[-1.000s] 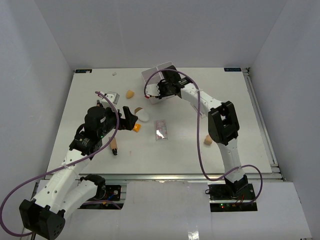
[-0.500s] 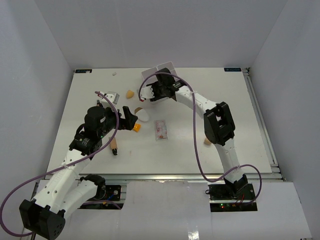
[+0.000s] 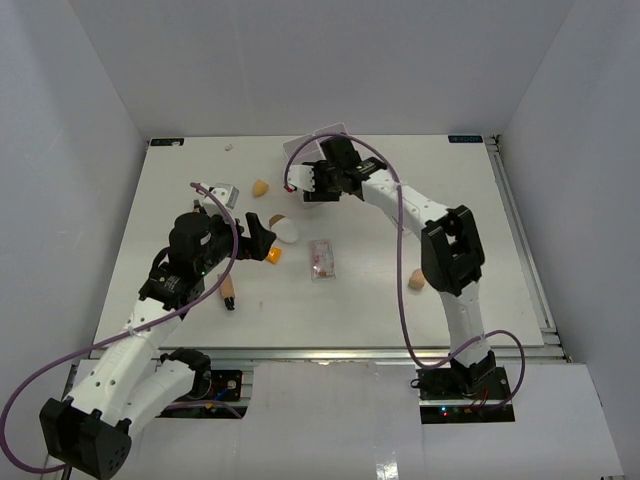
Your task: Organize the makeup
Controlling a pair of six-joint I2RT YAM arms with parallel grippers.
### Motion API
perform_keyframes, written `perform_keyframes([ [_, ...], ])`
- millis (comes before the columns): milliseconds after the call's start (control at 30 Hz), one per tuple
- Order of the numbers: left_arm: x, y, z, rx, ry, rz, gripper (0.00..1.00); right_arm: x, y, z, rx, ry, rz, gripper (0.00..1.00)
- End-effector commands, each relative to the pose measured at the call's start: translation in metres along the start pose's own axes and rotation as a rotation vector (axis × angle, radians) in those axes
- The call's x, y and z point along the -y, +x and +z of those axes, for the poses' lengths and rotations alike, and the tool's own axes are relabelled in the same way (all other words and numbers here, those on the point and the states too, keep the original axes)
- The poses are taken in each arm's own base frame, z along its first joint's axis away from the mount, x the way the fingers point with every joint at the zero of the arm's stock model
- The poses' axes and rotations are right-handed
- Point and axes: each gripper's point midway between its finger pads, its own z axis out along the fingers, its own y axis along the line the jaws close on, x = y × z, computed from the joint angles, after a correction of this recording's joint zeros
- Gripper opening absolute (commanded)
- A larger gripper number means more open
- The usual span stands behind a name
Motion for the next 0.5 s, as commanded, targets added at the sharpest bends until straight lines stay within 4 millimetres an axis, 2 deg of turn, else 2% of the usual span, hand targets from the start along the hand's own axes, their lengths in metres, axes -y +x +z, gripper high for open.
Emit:
perform_keyframes([
  [0, 0.016, 0.01, 0.007, -0.038, 0.106, -0.01, 0.98, -0.032, -0.034, -0.127, 0.247, -0.115, 0.394, 0.55],
  [133, 0.023, 0.031, 0.02, -0.132, 0.156, -0.07, 0.98, -0.073, -0.008, -0.201, 0.393, -0.193, 0.705, 0.62],
  [233, 0.03, 0.048, 0.026, -0.211, 0.197, -0.138, 0.98, -0.12, 0.025, -0.222, 0.368, -0.197, 0.895, 0.66],
  [267, 0.034, 0.055, 0.027, -0.247, 0.222, -0.155, 0.98, -0.121, 0.029, -0.234, 0.371, -0.15, 0.893, 0.67],
  [300, 0.036, 0.061, 0.026, -0.27, 0.229, -0.184, 0.98, -0.135, 0.037, -0.235, 0.351, -0.142, 0.938, 0.69],
  [400, 0.035, 0.071, 0.024, -0.304, 0.212, -0.239, 0.98, -0.143, 0.042, -0.245, 0.388, -0.045, 0.969, 0.75],
  [467, 0.029, 0.067, 0.023, -0.292, 0.161, -0.256, 0.98, -0.153, 0.056, -0.248, 0.433, 0.024, 1.039, 0.89],
])
